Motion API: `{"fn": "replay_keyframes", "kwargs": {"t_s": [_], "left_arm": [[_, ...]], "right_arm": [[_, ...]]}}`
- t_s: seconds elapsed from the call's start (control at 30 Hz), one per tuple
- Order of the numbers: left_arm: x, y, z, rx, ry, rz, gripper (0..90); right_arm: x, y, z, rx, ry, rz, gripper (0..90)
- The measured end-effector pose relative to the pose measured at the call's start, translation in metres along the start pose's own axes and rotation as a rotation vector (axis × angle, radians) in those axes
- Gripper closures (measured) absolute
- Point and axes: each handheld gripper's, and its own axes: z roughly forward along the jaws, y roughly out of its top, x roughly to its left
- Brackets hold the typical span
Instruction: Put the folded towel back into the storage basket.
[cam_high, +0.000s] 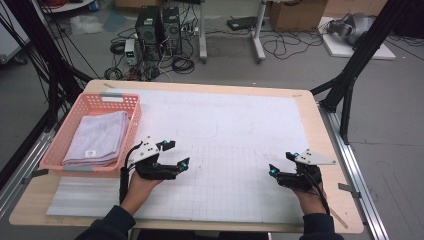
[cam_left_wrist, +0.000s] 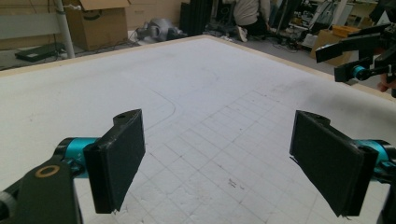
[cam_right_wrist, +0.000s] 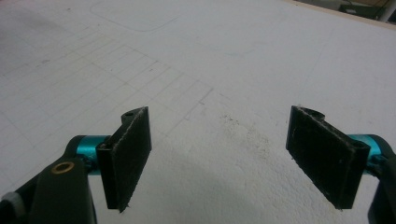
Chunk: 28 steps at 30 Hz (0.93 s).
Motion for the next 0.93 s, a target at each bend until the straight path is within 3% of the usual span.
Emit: {"fn": "replay_keyframes", "kwargs": {"t_s": [0.53,0.93], "left_arm": [[0.0071,-0.0078,0.0,0.033,0.021,-0.03,18.5],[0.0095,-0.0092,-0.0012,0.031,0.031,-0.045,18.5]], "right_arm": [[-0.0015,-0.0011,0.0027,0.004,0.004,0.0,21.2],[-0.0029,-0.0005,0.003,-0.004,0.005,0.006,21.2]]}}
